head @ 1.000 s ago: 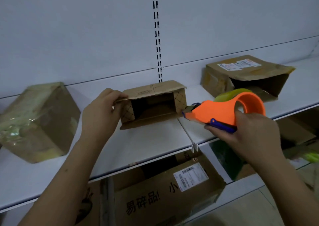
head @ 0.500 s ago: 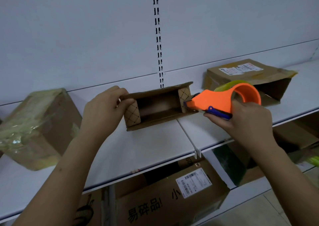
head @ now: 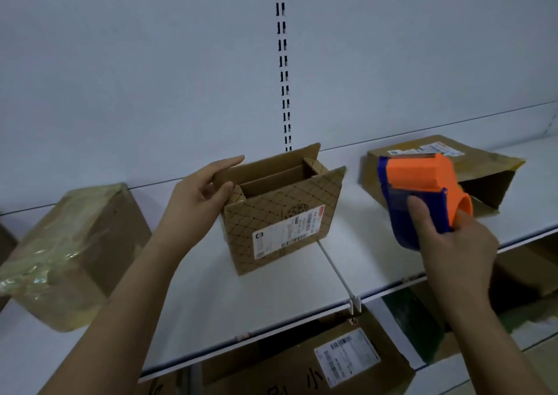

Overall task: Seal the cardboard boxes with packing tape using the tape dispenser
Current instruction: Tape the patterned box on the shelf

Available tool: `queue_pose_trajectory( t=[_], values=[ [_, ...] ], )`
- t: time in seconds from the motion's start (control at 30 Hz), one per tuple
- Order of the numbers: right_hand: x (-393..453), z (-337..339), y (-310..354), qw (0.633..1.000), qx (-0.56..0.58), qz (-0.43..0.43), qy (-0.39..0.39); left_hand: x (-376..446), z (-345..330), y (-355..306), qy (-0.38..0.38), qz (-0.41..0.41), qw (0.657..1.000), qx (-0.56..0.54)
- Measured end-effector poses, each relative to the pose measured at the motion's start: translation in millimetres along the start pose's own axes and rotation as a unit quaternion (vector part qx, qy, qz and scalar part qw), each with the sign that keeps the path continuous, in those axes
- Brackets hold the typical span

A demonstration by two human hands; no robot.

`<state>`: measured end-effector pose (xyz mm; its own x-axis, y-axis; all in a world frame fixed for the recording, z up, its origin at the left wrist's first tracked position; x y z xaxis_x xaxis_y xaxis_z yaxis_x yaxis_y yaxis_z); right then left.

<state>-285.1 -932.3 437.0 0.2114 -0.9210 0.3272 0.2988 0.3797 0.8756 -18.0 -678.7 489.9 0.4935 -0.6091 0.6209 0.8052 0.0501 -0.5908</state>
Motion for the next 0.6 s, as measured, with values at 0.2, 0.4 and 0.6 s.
queue_pose_trajectory(
  t=[0.2,0.4,0.6],
  values=[
    [-6.1,-21.0,16.7,0.993,0.076,0.002,0.095,10.7,1.9,-5.4,0.038,-0.012,0.996,0.083],
    [-3.3,-67.7,47.8,0.989,0.015,0.022,0.147,16.4,-2.6,-20.1,0.12,-0.077,0.974,0.175],
    [6.4,-88.5,48.1,0.982,0.019,-0.028,0.188,26.4,-11.7,-20.1,0.215,-0.021,0.963,0.16]
  ],
)
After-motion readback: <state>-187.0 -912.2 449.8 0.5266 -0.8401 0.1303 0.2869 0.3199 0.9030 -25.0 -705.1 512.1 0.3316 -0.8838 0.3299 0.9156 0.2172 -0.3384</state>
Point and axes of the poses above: each hand's wrist, its own x-axis towards the middle knuckle, its own z-axis out of the back of the hand, y = z × x, the point moved 9 cm from there along x, towards the middle knuckle, and after that the axes turned 14 degrees about -z, right-handed, at the moved point
